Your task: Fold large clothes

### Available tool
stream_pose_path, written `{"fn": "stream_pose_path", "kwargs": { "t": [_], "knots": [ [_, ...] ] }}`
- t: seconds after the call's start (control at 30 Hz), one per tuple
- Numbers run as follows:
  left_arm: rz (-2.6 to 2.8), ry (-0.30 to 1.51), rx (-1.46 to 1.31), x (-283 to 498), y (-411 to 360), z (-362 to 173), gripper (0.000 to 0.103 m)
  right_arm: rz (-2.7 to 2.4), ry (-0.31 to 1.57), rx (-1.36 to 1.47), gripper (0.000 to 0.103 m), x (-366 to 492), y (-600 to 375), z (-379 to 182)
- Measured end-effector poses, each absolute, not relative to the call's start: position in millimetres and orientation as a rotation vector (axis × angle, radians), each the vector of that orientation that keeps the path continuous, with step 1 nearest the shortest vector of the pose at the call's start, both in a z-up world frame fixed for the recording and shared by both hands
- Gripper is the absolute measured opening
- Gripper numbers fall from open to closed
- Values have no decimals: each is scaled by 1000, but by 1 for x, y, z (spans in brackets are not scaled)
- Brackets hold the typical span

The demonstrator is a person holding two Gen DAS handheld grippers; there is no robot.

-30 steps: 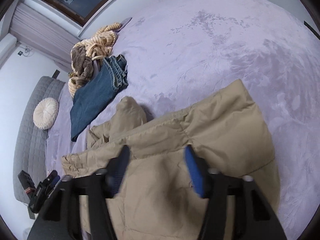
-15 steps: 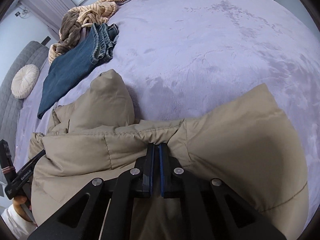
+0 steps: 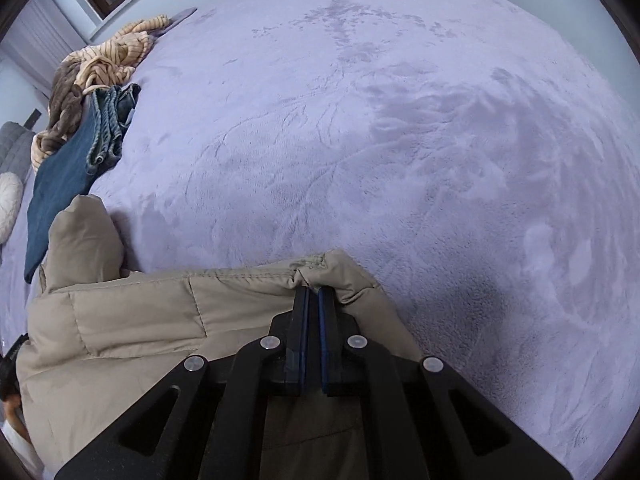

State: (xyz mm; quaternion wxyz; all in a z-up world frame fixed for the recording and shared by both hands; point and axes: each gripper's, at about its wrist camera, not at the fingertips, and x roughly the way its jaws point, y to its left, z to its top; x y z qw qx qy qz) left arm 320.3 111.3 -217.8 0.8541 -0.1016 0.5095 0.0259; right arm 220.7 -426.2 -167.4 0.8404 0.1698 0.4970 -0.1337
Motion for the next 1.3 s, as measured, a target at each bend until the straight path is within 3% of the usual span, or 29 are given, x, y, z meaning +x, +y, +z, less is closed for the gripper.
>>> {"fn": "stream_pose_path", "kwargs": {
  "t": [0.23, 0.27, 0.33, 0.37, 0.4, 0.53, 0.8, 0.87, 0.9, 1.2, 1.3],
  "knots": [
    [53, 1063, -183, 282, 112, -179, 58, -262, 990, 434, 10, 189, -417, -129],
    [50, 1065, -178, 276, 112, -174, 61, -252, 981, 455, 13, 181, -415, -123],
    [50, 1065, -173, 261, 111, -165, 80, -239, 968, 482, 25, 169, -409, -116],
    [48, 1057, -172, 253, 110, -161, 80, -233, 964, 492, 36, 163, -406, -113],
    [40, 1056, -173, 246, 109, -157, 80, -225, 959, 503, 39, 156, -402, -110],
    [18, 1095, -193, 220, 103, -151, 80, -189, 968, 547, 40, 133, -385, -105],
    [-5, 1135, -209, 174, 91, -143, 80, -159, 992, 615, 51, 85, -363, -105],
    [-15, 1144, -208, 163, 89, -142, 89, -162, 995, 634, 53, 73, -362, -105],
    [-15, 1146, -211, 159, 87, -141, 103, -163, 994, 645, 54, 67, -361, -106],
    [-26, 1204, -252, 122, 87, -145, 103, -175, 1007, 739, 65, 21, -358, -121],
    [-19, 1226, -310, 113, 93, -152, 103, -168, 998, 794, 79, 11, -359, -129]
  ]
}}
